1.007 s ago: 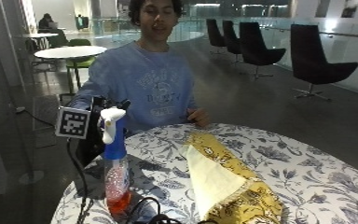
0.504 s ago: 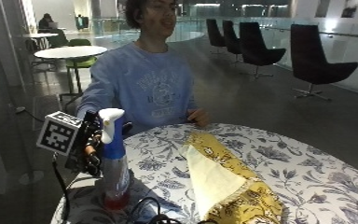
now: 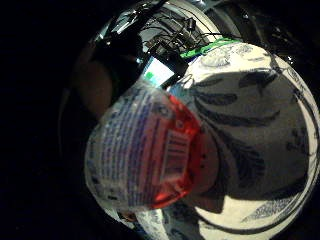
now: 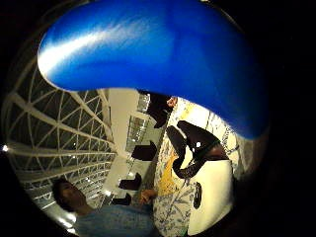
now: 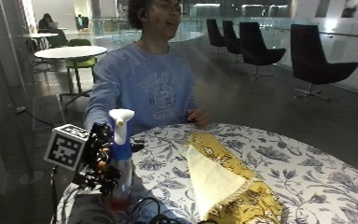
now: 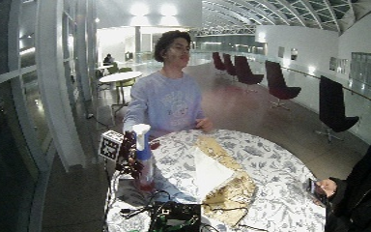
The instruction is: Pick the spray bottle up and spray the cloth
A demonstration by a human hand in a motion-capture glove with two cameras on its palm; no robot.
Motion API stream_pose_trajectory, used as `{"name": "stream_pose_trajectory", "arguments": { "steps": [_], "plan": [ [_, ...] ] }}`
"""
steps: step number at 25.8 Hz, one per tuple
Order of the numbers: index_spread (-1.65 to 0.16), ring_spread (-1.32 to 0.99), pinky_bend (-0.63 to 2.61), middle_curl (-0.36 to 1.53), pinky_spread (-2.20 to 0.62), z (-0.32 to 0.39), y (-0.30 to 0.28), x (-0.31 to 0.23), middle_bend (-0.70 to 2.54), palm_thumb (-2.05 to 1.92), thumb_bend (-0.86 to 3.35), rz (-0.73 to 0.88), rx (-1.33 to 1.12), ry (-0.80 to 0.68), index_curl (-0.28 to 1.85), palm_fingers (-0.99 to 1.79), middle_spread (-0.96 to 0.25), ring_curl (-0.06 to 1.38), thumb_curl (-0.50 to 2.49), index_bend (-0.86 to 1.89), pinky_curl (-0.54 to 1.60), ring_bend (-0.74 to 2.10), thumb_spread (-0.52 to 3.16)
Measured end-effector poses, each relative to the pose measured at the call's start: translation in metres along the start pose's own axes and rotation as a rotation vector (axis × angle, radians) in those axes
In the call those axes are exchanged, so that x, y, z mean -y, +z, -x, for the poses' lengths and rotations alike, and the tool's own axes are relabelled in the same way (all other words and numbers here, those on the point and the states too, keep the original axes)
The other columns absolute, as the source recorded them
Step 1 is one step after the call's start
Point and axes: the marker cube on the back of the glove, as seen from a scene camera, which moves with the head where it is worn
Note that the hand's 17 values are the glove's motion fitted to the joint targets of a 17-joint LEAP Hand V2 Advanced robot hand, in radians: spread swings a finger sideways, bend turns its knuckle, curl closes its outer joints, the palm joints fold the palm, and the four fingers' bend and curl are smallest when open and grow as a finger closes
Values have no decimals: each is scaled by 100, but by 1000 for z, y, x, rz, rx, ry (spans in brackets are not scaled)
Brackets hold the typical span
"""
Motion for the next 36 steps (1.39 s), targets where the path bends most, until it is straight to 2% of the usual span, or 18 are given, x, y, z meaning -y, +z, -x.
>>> {"name": "stream_pose_trajectory", "arguments": {
  "steps": [4,9,12,17,22,26,30,36],
  "plan": [
    [-35,-1,39,43,24,-5,3,5,54,82,5,-41,-6,-57,12,68,-5,34,33,8,33,57,98],
    [-30,-4,35,41,25,-4,-3,7,47,91,7,-24,-16,-105,20,85,-6,35,38,19,32,55,95],
    [-28,-5,34,41,25,9,-5,3,44,94,6,83,-14,-145,22,91,-7,36,41,16,32,56,92],
    [-26,-5,32,41,24,58,1,-14,40,96,4,393,-8,-148,24,95,-7,37,45,13,33,56,87],
    [-25,-5,33,42,23,104,19,-28,37,97,1,579,-22,-148,24,98,-6,37,48,11,34,55,85],
    [-24,-4,33,42,23,115,36,-34,36,97,-1,710,-37,-120,24,100,-6,37,49,10,34,55,84],
    [-23,-4,32,42,23,108,50,-41,35,96,-2,801,-71,-77,24,101,-5,38,51,9,34,56,84],
    [-22,-3,32,43,23,102,57,-48,35,95,-2,835,-77,-44,23,102,-5,38,53,8,35,55,84]
  ]
}}
